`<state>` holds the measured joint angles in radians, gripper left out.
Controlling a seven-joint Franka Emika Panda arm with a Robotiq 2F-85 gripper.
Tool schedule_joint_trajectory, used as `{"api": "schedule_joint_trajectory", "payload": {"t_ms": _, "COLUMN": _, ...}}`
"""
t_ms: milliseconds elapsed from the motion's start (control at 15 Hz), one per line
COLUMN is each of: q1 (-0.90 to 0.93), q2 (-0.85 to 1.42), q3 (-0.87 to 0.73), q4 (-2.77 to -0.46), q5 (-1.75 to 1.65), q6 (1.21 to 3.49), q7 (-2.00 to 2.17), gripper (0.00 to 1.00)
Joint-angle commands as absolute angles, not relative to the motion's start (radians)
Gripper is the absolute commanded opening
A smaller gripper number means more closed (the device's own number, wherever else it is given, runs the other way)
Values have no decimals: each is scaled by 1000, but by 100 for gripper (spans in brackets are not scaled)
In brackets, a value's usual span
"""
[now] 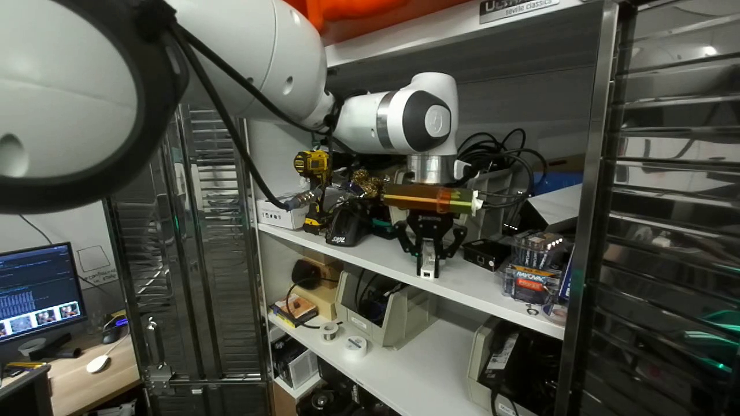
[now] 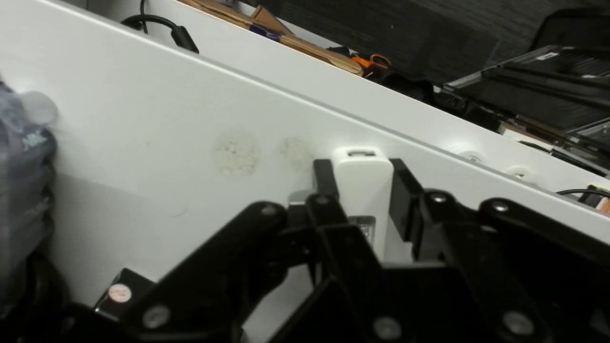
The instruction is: Put the white object on the first shelf inside the tool box
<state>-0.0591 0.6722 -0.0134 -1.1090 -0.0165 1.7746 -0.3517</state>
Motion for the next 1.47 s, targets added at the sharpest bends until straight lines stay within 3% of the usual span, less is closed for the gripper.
{"api": "schedule_joint_trajectory", "payload": {"t_ms": 0, "q1": -63, "q2": 676, "q3": 2, "q4": -1084, "q5": -30, "q6": 1754, "q7": -350, "gripper": 15}}
{"api": "schedule_joint_trajectory", "payload": {"t_ms": 267, "q1": -62, "q2": 606, "q3": 1, "q4": -1183, "q5": -8, "q6": 1844, "q7": -367, "gripper": 15}}
{"api": "schedule_joint_trajectory", "payload": {"t_ms": 600, "q1": -78, "q2": 446, "q3": 32, "q4": -1434, "q5": 4, "q6": 2148, "q7": -389, "gripper": 15}}
{"api": "schedule_joint_trajectory", "payload": {"t_ms": 933, "q1": -99, "q2": 298, "q3": 67, "q4": -1673, "q5": 55, "q6": 2257, "q7": -480, "gripper": 15}}
{"api": "schedule_joint_trajectory", "payload": {"t_ms": 1400, "q1": -98, "q2": 291, "q3": 81, "q4": -1849, "q5": 128, "q6": 2817, "q7": -471, "gripper": 14}}
